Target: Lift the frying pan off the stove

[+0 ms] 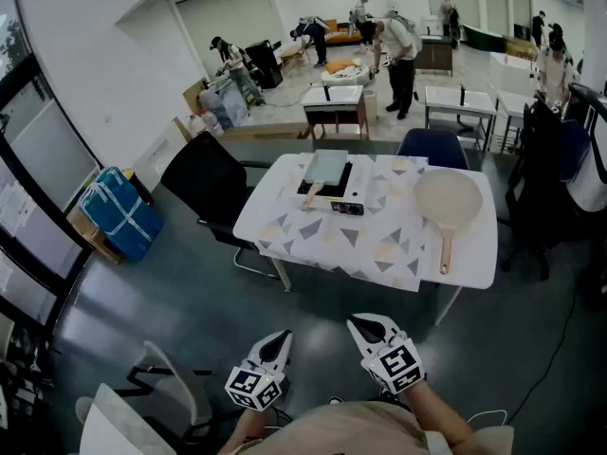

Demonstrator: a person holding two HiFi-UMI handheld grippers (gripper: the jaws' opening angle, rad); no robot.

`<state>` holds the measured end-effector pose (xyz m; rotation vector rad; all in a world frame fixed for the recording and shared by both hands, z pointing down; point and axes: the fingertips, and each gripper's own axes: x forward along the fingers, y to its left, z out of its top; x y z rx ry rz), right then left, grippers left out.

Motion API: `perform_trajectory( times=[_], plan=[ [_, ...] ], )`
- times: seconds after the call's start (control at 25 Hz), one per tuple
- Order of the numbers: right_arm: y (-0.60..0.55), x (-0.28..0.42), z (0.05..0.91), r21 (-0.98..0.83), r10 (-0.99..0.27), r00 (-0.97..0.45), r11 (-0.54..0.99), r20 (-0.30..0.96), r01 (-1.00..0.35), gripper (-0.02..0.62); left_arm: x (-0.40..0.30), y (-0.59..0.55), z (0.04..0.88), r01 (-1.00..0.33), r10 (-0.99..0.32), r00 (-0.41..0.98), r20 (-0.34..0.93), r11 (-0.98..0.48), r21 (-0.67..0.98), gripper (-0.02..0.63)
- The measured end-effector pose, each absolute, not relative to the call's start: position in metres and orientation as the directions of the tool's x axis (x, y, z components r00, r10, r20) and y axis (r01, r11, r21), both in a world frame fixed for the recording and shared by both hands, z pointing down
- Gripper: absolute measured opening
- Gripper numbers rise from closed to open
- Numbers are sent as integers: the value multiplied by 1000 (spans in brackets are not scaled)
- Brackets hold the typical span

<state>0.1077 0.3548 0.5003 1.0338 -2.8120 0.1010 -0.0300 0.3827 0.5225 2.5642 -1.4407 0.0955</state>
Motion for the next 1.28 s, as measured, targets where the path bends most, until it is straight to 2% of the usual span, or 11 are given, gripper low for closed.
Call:
perform_trajectory(
  times=[0.2, 0.4, 0.64, 0.8, 0.96, 1.28],
  plan=[
    [362, 71, 504, -28, -643, -749, 755, 158, -655, -3, -60, 375, 531, -854, -837, 517, 179, -487, 184, -3],
    [366, 51, 505, 8, -673, -725, 733, 149, -680, -3, -68, 372, 531, -826, -812, 561, 160, -534, 182, -3],
    [389, 47, 541, -26, -671, -689, 711, 272, -703, -3, -63, 375, 579, -767, -737, 639, 221, -587, 260, -3],
    [393, 44, 554, -55, -662, -678, 702, 320, -710, -3, -65, 386, 604, -754, -727, 645, 234, -558, 346, -3],
    [372, 27, 551, -20, -651, -696, 726, 302, -688, -3, -63, 375, 621, -737, -722, 654, 227, -541, 405, -3],
    [322, -15, 544, -30, -583, -774, 794, 247, -608, -3, -78, 338, 595, -771, -743, 625, 240, -540, 338, -3]
  ],
)
